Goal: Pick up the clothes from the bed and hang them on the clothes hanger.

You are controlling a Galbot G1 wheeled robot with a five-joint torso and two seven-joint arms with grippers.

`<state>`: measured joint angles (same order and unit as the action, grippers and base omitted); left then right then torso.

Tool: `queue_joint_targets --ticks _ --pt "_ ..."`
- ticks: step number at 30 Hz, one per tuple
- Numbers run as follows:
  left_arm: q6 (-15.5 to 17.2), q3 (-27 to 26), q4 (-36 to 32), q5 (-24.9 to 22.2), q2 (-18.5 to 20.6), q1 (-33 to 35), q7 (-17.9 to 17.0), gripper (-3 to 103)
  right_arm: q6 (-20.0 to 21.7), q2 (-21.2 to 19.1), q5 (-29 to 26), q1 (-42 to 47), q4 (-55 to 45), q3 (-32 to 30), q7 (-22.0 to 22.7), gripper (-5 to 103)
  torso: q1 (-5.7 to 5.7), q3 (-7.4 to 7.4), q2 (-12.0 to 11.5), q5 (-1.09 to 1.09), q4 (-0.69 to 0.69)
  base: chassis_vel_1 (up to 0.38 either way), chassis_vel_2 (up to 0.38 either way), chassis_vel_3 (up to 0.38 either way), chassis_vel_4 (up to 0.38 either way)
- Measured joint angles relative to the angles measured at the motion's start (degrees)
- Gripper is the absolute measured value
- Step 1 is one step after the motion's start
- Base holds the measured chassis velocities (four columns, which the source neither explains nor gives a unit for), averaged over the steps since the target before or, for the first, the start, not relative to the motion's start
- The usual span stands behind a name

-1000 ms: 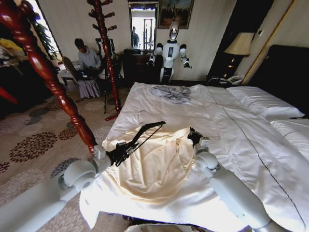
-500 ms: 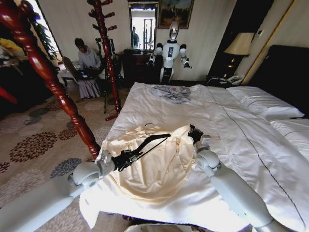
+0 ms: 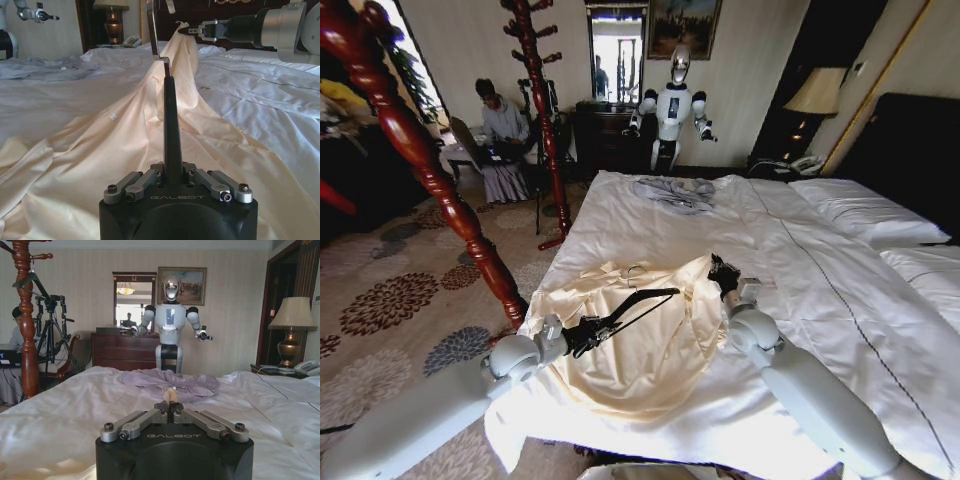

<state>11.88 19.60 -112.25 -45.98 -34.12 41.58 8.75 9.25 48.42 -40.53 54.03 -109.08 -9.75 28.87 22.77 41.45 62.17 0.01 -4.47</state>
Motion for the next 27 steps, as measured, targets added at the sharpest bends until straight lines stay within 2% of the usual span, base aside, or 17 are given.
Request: queue_joint_targets --ticks 2,8,24,27 --pt "0.0 2.1 1.7 -0.4 -2.0 -2.6 -0.3 17 0.2 -0.6 -0.7 0.3 -1.2 -0.3 0.2 1 0.00 0.00 0.0 -0.01 0.00 0.000 0.000 0.000 0.000" --pt "0.0 5.4 4.9 -0.8 -4.1 -5.9 -0.5 17 0.5 -1.3 -2.0 0.1 -2.5 -0.4 0.6 1 0.00 0.00 0.0 0.00 0.00 0.000 0.000 0.000 0.000" --pt "-0.2 9.5 12.2 -0.3 -10.0 -10.2 -1.0 17 1.0 -2.5 -4.2 1.9 -6.0 -1.3 1.2 1 0.00 0.00 0.0 0.00 0.00 0.000 0.000 0.000 0.000" --pt "-0.3 10.8 13.7 -0.9 -12.1 -11.3 -0.9 17 1.1 -2.5 -4.7 2.5 -6.9 -1.5 1.4 1 0.00 0.00 0.0 0.00 0.00 0.000 0.000 0.000 0.000"
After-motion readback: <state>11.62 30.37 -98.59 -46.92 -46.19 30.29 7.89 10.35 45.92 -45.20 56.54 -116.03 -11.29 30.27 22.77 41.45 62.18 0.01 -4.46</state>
